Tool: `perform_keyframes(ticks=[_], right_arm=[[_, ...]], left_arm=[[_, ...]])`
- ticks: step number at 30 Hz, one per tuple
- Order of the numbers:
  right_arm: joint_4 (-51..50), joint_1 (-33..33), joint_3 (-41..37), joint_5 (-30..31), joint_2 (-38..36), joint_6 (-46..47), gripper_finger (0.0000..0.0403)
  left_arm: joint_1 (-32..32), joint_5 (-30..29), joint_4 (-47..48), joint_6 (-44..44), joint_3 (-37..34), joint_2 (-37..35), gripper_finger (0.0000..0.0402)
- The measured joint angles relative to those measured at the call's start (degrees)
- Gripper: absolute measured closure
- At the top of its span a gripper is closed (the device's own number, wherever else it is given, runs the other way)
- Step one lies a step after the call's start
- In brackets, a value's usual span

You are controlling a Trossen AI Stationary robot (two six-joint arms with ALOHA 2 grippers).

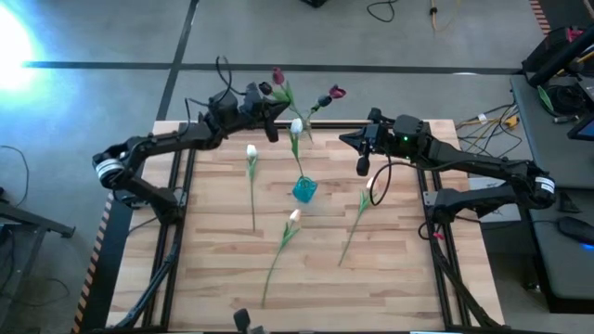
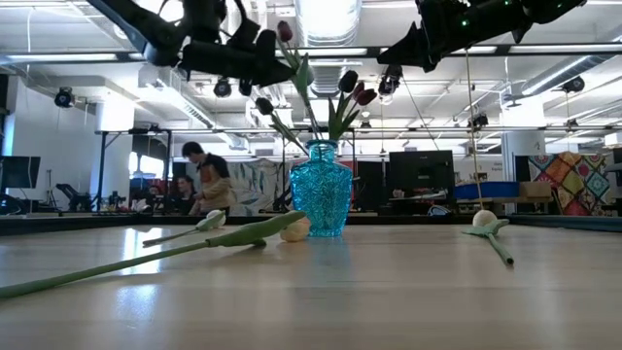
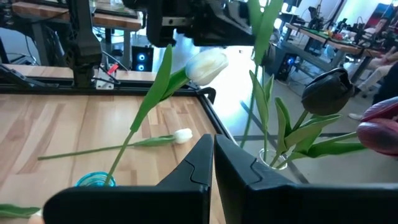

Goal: Sort flowers into vase by color
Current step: Put the red tulip into the transparent vase

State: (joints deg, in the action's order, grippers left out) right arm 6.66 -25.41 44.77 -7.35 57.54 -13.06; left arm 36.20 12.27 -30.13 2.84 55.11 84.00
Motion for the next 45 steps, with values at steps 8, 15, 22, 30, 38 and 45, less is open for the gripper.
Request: perform_keyframes(ticks=[8, 15, 22, 30, 38, 45], right_arm=[[-0.1, 0.0, 0.0, 0.0, 0.0, 0.0, 0.0394], [-0.1, 0.0, 0.0, 0.0, 0.0, -0.3, 0.0394], [-0.1, 0.0, 0.0, 0.0, 0.0, -0.4, 0.0394], [-0.1, 0.0, 0.0, 0.0, 0.0, -0.4, 0.0394], [-0.2, 0.0, 0.0, 0.0, 0.0, 0.0, 0.0394], [-0.2, 0.0, 0.0, 0.0, 0.0, 0.0, 0.0394]], left_arm=[[0.8, 0.5, 13.7, 8.2, 10.7, 1.1, 0.0401], [2.3, 0.3, 18.3, 11.8, 15.9, 1.3, 0.0401], [4.1, 0.3, 18.2, 14.6, 17.4, 1.3, 0.0401], [5.1, 0.3, 15.2, 14.6, 15.7, 3.6, 0.0401], [5.1, 1.2, 14.8, 14.5, 19.1, 10.8, 0.0401], [5.0, 2.9, 14.9, 13.1, 19.3, 14.4, 0.0401]])
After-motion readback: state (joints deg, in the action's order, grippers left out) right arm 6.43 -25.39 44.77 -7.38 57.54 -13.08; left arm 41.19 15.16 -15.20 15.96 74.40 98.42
